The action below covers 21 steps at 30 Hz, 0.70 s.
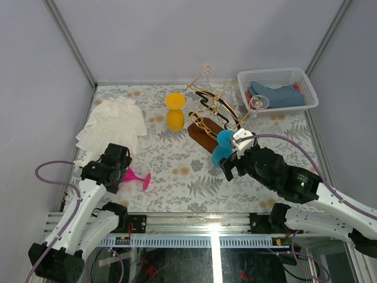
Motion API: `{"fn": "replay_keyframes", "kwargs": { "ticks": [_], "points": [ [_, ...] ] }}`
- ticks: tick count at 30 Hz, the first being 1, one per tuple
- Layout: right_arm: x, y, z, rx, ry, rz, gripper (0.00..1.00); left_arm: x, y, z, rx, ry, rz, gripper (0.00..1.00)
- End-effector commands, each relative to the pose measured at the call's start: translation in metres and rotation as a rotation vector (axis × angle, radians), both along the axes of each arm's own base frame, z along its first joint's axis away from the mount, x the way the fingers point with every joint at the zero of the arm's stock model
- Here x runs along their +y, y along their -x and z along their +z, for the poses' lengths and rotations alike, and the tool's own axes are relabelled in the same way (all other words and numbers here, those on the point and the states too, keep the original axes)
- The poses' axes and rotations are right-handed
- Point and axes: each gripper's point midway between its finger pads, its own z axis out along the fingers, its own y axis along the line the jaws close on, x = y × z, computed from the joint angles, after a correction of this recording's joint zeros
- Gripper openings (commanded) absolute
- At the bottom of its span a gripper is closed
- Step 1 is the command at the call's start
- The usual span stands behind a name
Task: Place the wine glass upside down on the wine glass rack
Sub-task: Pick up the wine glass at the center of the board.
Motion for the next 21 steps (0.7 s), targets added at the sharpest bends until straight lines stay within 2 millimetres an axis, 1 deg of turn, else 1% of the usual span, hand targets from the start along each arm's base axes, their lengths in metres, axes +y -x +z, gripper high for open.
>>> {"fn": "replay_keyframes", "kwargs": {
  "ticks": [1,6,13,18,21],
  "points": [
    [0.0,-0.005,0.009,-0.015,-0.041,-0.033,0.99,-0.001,-0.008,-0.018,-0.004,0.0,0.004,0.99],
    [-0.001,-0.004,0.004,-0.007,-0.045,-0.037,0.99,-0.016,-0.016,-0.035,0.002,0.051,-0.056,0.91],
    [0.0,-0.004,0.003,-0.003,-0.039,-0.034,0.99,-0.03,-0.024,-0.055,-0.003,0.086,-0.091,0.77],
    [0.002,-0.005,0.0,0.004,-0.03,-0.033,0.99,-0.045,-0.03,-0.065,-0.007,0.098,-0.13,0.71],
    [0.003,-0.004,-0.001,0.008,-0.029,-0.031,0.99,-0.055,-0.03,-0.069,-0.005,0.094,-0.16,0.64]
  ]
}}
